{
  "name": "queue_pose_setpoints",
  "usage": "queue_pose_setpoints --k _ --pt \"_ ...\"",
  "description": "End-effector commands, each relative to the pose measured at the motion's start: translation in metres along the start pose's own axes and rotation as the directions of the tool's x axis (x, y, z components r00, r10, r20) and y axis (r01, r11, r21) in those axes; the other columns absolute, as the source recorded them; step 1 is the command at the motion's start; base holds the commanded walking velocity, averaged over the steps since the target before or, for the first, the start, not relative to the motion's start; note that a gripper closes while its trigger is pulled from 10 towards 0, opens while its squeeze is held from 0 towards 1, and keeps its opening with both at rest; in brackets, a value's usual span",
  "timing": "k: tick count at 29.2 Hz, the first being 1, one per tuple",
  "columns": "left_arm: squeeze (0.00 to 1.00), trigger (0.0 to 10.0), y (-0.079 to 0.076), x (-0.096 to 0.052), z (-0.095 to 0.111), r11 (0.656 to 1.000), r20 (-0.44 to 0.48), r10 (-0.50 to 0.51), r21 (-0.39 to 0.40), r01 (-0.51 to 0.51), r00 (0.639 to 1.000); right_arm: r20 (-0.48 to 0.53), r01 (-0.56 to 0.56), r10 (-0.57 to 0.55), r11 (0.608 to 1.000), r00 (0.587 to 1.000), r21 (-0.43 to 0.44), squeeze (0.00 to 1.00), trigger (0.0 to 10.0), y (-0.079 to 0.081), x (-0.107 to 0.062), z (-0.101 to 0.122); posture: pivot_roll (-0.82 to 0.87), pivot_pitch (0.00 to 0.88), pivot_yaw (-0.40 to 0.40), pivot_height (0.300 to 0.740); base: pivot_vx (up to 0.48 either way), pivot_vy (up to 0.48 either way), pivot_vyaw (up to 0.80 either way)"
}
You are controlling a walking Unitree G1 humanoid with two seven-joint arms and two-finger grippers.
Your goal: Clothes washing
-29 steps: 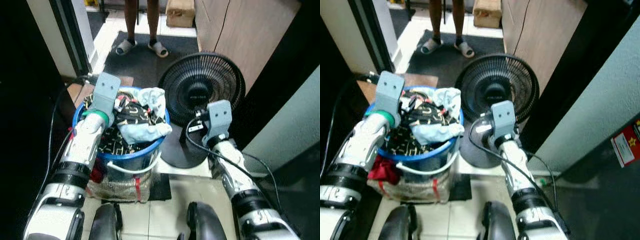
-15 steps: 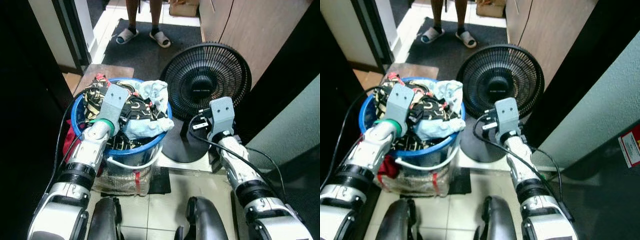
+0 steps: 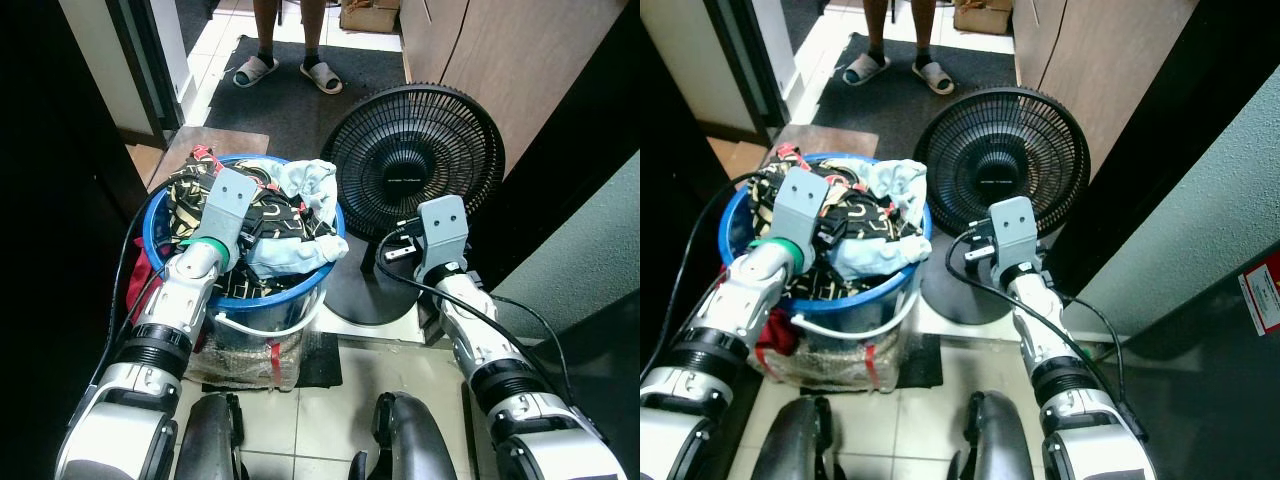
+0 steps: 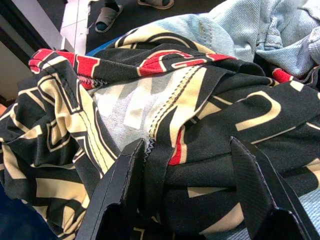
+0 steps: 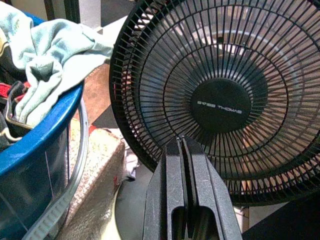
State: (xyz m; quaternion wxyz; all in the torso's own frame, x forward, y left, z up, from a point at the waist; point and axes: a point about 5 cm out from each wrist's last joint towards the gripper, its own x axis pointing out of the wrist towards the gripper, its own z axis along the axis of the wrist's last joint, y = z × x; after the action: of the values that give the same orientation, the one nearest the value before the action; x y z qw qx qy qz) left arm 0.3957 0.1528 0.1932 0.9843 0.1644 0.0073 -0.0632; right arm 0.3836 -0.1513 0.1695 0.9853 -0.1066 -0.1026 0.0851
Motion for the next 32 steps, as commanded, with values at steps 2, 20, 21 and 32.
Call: queue_pose_setpoints --k 2,20,21,32 --pt "0.0 10.0 -0.002 -0.001 -0.012 1.0 -0.049 -0.013 0.008 0.013 0.999 -0.013 0.009 -0.009 1.0 1.0 -0.002 0.0 10.0 -0.003 -0.002 -0.004 0.16 0.272 -0.022 0.585 0.0 0.0 0.0" --pt "0.0 10.0 -0.001 -0.018 -0.031 1.0 -0.048 0.012 0.0 -0.012 0.999 -0.059 0.032 -0.032 0.999 0.998 0.011 0.0 10.0 -0.009 -0.011 -0.02 0.18 0.318 -0.01 0.585 0.0 0.0 0.0" --pt "0.0 10.0 -0.002 -0.017 -0.031 1.0 -0.047 0.013 0.0 -0.013 0.999 -0.06 0.034 -0.033 0.999 0.998 0.012 0.0 10.0 -0.01 -0.011 -0.02 0.18 0.318 -0.01 0.585 0.0 0.0 0.0" --pt "0.0 6.8 -0.003 -0.016 -0.028 1.0 -0.024 0.011 -0.007 -0.011 1.0 -0.063 0.057 -0.056 0.998 0.996 0.007 0.0 10.0 -0.013 -0.011 -0.02 0.17 0.315 -0.006 0.585 0.0 0.0 0.0"
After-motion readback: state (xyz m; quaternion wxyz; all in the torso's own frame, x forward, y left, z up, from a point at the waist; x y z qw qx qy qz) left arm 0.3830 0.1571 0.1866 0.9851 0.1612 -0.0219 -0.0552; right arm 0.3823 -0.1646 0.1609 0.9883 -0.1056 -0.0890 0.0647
